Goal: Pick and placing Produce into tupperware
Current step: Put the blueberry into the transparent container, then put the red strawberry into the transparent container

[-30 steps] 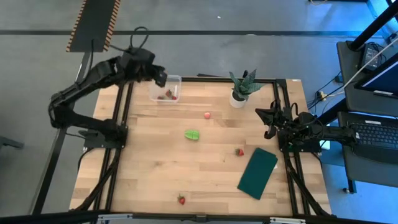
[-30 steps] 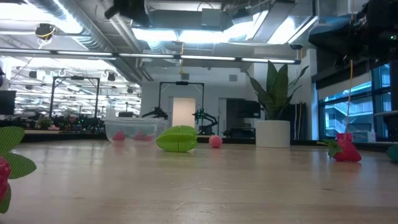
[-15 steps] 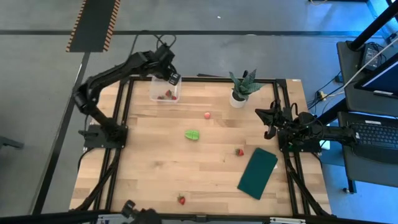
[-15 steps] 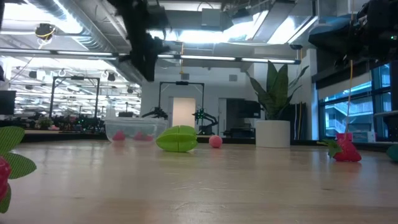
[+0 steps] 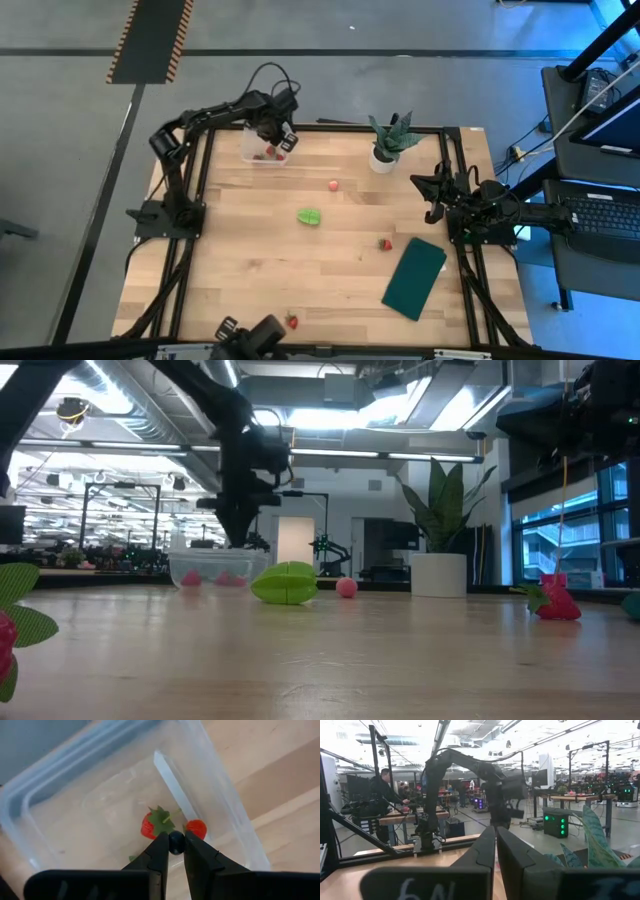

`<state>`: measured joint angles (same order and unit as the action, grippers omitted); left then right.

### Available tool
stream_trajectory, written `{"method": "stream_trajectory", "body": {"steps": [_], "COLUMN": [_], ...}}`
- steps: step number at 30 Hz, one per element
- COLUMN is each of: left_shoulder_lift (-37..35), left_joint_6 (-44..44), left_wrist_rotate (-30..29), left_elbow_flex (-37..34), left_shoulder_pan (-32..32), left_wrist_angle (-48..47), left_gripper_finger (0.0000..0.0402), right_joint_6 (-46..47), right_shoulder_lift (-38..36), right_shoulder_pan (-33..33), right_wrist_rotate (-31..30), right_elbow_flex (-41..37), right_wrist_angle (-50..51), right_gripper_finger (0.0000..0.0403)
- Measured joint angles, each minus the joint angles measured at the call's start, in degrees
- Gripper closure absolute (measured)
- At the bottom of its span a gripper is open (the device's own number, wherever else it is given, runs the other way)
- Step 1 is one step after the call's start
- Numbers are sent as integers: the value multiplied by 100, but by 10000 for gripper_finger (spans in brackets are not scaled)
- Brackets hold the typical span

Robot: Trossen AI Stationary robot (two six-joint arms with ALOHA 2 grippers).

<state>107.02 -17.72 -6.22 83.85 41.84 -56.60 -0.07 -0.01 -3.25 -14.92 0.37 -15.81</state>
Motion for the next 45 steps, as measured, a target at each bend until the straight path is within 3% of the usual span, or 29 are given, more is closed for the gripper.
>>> {"method": "stream_trajectory", "body": {"steps": [22, 31, 37, 45], "left_shoulder_lift": [-28, -1712, -2883, -3541], "left_joint_6": [342, 647, 785, 782], "left_wrist_rotate": [-21, -230, -199, 553], "left_elbow_flex": [-2, 0, 2, 2], "left_shoulder_pan": [-63, -600, -1282, -2297], "left_wrist_angle": [4, 863, 1218, 1312], "left_gripper_finger": [295, 282, 281, 278], "right_joint_6": [2, -3, -12, -16], "right_shoulder_lift": [0, 0, 0, 1], "right_shoulder_pan": [0, 0, 0, 0], "right_wrist_rotate": [7, 7, 7, 7], "right_elbow_flex": [2, 1, -1, 1], "right_wrist_angle": [30, 30, 27, 26], "right_gripper_finger": [381, 381, 381, 381]}}
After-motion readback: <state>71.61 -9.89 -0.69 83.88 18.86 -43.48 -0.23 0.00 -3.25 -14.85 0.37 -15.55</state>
